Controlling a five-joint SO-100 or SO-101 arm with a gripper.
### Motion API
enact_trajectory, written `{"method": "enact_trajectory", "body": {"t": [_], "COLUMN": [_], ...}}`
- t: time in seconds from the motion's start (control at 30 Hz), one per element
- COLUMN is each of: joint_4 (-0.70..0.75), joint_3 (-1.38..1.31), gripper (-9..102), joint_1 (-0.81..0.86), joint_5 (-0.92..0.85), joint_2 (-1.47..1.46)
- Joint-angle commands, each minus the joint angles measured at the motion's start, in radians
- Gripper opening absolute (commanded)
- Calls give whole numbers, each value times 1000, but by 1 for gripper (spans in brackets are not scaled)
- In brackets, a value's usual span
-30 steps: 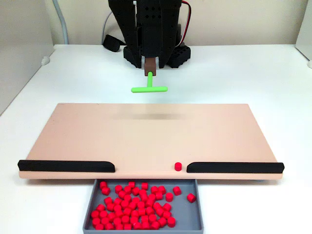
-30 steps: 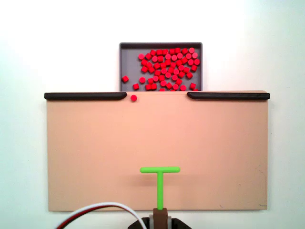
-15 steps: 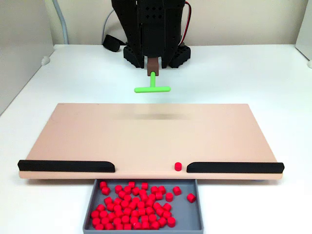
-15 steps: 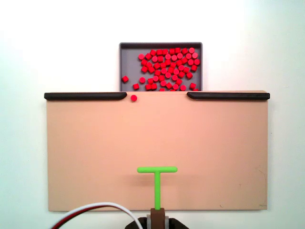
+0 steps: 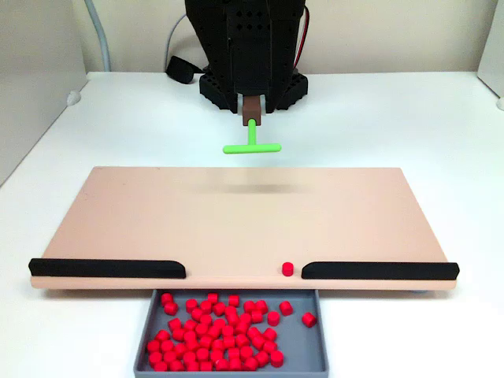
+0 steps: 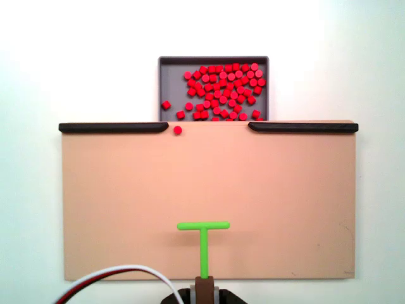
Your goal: Push granules from bottom to the grey container
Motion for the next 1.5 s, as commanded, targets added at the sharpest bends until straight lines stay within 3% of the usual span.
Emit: {"method": "enact_trajectory", "body": {"t": [0.0,1.47], "joint_4": [-2,-238], "joint_3": [-17,-26], "gripper": [0,0], "joint_1": [-2,-35], "joint_5": [12,64], "joint_2": [3,-164]}}
